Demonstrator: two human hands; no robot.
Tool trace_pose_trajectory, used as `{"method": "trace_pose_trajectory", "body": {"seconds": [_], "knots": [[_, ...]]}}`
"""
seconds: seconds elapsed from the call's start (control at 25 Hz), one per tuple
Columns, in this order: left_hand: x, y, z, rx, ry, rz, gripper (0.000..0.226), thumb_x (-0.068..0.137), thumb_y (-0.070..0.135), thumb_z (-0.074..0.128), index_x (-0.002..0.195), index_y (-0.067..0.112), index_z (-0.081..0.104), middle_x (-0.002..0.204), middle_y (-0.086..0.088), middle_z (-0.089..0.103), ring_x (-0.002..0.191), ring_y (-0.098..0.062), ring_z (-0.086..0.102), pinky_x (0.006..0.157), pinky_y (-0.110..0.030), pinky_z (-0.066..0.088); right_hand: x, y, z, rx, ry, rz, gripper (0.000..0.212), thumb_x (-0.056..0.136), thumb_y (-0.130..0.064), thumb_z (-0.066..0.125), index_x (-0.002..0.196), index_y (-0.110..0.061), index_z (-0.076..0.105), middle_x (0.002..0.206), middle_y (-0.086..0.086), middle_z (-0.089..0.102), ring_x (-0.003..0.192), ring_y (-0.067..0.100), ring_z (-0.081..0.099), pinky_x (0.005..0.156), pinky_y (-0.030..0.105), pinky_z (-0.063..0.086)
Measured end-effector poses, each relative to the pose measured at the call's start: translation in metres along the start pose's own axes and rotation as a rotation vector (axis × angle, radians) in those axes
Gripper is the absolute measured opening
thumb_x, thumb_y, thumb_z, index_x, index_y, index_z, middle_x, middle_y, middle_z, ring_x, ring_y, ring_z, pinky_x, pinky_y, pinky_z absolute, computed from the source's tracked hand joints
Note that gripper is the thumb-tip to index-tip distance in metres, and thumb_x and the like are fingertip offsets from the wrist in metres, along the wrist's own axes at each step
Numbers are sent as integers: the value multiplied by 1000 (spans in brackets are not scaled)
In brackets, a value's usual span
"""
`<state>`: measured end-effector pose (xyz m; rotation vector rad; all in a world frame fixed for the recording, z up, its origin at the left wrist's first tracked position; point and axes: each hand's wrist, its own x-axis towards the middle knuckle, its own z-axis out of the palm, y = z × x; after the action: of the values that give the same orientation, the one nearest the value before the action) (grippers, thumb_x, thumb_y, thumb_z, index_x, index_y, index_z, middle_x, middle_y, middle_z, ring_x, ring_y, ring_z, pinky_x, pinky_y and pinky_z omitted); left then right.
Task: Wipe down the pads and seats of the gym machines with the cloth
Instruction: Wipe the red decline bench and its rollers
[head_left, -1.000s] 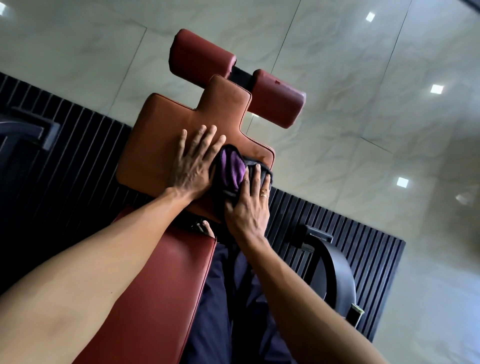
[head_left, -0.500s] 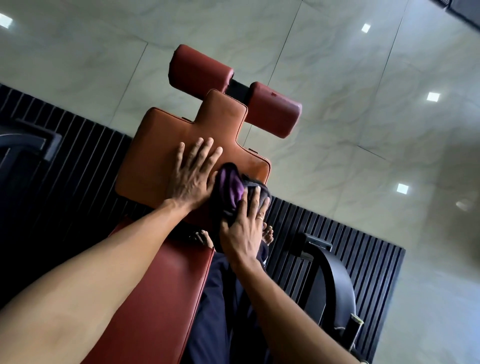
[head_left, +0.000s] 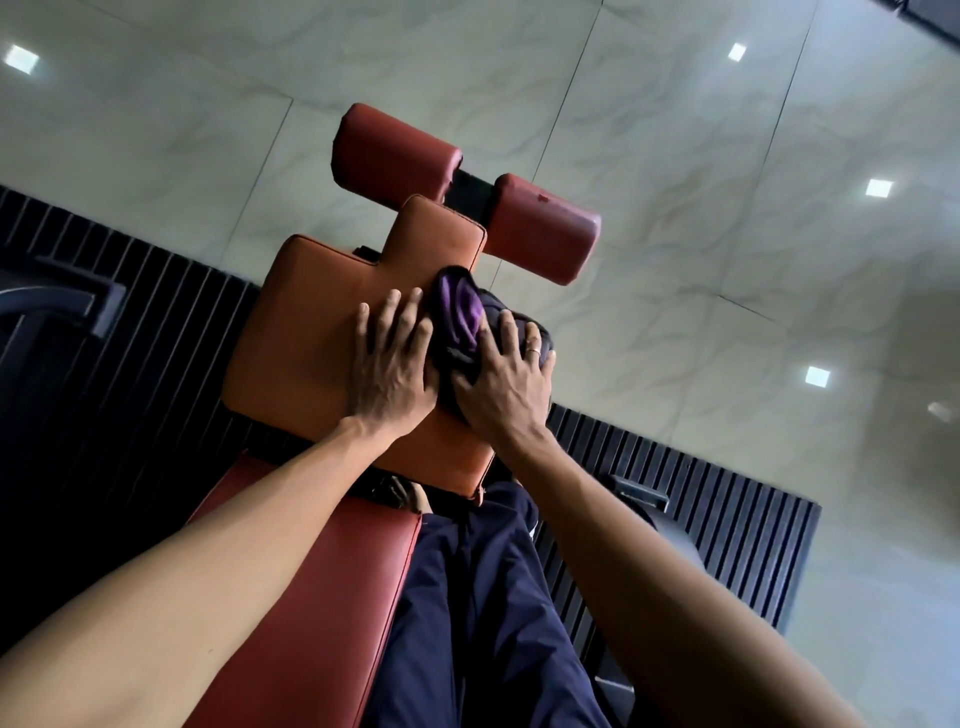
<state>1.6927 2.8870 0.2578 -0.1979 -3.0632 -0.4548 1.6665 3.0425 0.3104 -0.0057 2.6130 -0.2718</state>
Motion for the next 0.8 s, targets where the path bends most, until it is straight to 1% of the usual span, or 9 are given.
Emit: {"method": "trace_pose_trajectory", "body": {"seconds": [0.04,0.12,0.24,0.32,0.36,0.48,0.6,0.76,0.8], "knots": [[3,3,1,-7,6,-16,57,78,27,56,130,6,48,160,-16,32,150,-38,24,120,-63,11,0,3,-1,-42,-40,-50,74,92,-59,46,157,-29,28,166,5,24,152,38,17,121,63,13],[12,6,2,-28,15,-32,55,79,30,49,128,5,48,161,-14,32,151,-36,23,120,-63,11,15,5,-9,-72,-71,-73,68,91,-61,45,149,-26,38,159,4,36,148,36,29,118,65,17],[33,7,1,-23,18,-34,50,84,33,46,124,4,51,160,-14,34,151,-34,24,121,-62,11,48,-5,-34,-76,-143,-8,58,89,-72,40,110,-21,60,120,6,64,110,32,59,102,52,41],[46,7,1,-4,-8,-25,49,84,35,45,122,5,51,161,-14,31,152,-32,21,121,-62,10,64,-6,-47,-96,-247,22,64,87,-81,38,87,-20,58,97,6,65,88,29,60,83,39,46],[50,6,3,3,-11,-24,50,85,35,45,124,5,51,162,-13,29,152,-32,21,121,-63,10,66,-5,-53,-91,-275,29,64,87,-82,40,85,-20,57,91,5,62,84,28,57,77,36,44],[51,5,6,13,26,-30,57,88,28,48,142,9,46,164,-10,27,153,-29,19,120,-62,12,48,16,-54,139,-181,78,46,87,-67,56,90,-21,56,85,2,55,74,26,51,67,32,38],[50,10,4,32,20,-58,70,83,21,49,152,15,40,165,-7,26,154,-26,17,121,-60,13,9,49,-23,570,-106,308,37,89,-53,63,100,-19,60,98,7,68,83,27,60,74,33,44],[54,9,5,36,44,-67,71,79,20,52,150,14,45,163,-7,30,153,-27,21,119,-61,16,1,41,-2,840,-192,630,78,81,-73,52,119,-6,64,115,16,68,103,32,66,95,38,50],[53,8,6,40,52,-64,71,78,19,52,149,14,46,162,-7,31,153,-27,21,119,-61,17,8,36,-3,853,-165,644,77,80,-73,51,121,-9,62,114,13,66,101,31,65,95,37,49]]}}
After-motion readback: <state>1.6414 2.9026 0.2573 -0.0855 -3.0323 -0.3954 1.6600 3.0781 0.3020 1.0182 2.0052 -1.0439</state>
